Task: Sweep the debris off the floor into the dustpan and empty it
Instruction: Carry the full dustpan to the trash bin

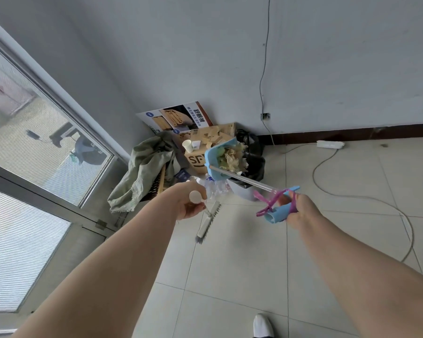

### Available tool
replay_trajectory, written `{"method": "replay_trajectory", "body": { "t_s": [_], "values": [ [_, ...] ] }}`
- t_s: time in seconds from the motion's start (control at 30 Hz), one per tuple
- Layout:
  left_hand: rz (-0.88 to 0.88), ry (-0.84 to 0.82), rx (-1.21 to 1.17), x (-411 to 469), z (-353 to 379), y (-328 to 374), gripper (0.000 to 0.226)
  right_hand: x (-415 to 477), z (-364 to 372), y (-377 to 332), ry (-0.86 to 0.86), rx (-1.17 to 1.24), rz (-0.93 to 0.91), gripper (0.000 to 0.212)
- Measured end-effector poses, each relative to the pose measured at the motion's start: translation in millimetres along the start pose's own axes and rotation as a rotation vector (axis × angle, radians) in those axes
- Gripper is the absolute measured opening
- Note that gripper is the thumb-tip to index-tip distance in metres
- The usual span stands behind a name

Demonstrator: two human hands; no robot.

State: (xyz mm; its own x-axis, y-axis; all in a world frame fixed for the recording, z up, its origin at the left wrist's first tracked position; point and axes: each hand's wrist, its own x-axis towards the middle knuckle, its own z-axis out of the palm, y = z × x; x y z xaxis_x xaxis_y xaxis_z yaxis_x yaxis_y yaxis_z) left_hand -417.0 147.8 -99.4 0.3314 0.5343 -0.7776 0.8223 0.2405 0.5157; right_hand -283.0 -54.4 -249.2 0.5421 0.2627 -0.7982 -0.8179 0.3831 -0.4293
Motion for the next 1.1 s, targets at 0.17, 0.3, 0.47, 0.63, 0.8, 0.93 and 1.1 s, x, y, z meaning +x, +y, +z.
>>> {"method": "replay_trajectory", "body": {
  "t_s": [0.17,0.3,0.47,0.63,0.8,0.93,1.1],
  "values": [
    [-0.013,-0.001,0.022,1,3,-3,0.003,9,-14,11,-0.024,0.104,0.064,0.019],
    [-0.025,-0.009,0.032,-2,5,-6,0.005,11,-22,16,-0.040,0.152,0.097,0.010],
    [-0.025,-0.016,0.039,-3,11,-7,0.012,3,-15,17,-0.050,0.207,0.136,0.015],
    [-0.032,-0.026,0.044,-2,18,-5,0.023,18,-15,18,0.008,0.282,0.135,0.027],
    [-0.027,-0.044,0.060,2,26,0,0.020,27,-9,15,-0.003,0.328,0.149,0.024],
    [-0.011,-0.050,0.063,8,29,5,0.023,26,-4,11,-0.028,0.334,0.135,0.011],
    [-0.007,-0.060,0.067,13,29,9,0.028,19,-4,8,-0.033,0.392,0.137,0.019]
  ]
}}
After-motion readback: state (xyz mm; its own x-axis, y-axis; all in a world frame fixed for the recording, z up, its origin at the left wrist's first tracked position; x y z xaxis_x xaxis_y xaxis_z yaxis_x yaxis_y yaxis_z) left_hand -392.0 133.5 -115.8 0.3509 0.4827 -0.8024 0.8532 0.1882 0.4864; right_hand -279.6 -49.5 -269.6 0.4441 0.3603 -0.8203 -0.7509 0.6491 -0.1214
